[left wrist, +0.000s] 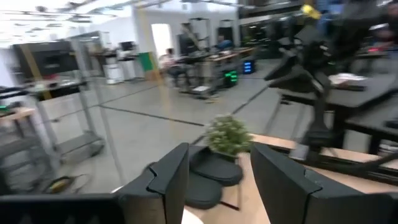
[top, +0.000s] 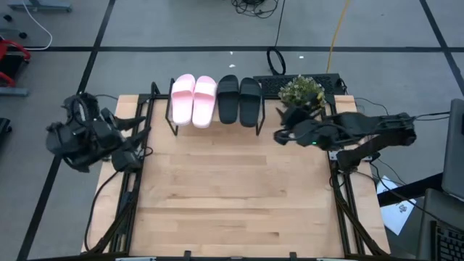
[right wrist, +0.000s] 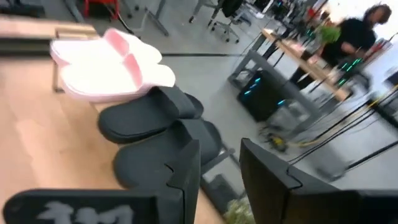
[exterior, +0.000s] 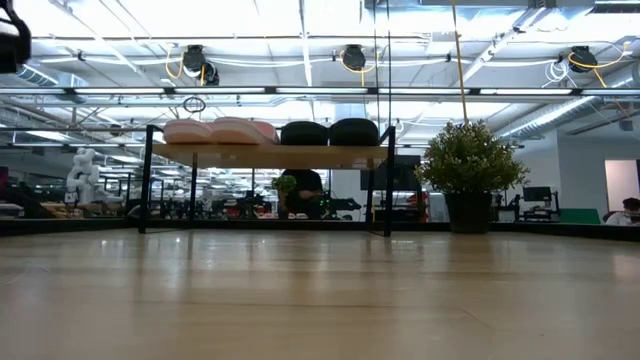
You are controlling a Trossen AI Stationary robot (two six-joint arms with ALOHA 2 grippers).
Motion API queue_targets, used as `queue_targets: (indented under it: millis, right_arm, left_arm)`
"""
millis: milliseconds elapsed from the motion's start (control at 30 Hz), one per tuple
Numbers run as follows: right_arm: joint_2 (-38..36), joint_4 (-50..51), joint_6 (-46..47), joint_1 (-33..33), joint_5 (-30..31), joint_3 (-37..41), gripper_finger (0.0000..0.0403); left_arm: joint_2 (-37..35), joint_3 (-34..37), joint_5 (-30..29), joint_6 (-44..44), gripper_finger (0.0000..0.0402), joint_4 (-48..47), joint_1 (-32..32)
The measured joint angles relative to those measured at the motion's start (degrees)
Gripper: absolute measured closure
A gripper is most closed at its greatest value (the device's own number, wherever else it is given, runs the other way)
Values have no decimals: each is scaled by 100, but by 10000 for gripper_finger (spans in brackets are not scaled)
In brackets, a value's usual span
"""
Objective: Pick and place slides into the shelf
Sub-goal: Return to Home Position
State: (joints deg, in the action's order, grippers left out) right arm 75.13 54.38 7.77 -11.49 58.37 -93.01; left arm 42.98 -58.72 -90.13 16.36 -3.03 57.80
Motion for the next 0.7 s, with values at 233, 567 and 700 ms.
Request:
queue_targets:
  millis: [233, 567, 700]
  right_arm:
    - [-739, 1084, 1386, -292, -999, 2, 298]
    - [-1428, 138, 1406, -593, -2456, 1106, 298]
    - [-1849, -1425, 1206, -587, -3290, 2428, 298]
  left_arm:
    - [-189, 0, 5, -1511, 227, -1638, 892]
    - [-363, 2, 2209, -6389, 227, -5420, 1486]
    - [-119, 10, 2230, -7103, 227, -5721, 1461]
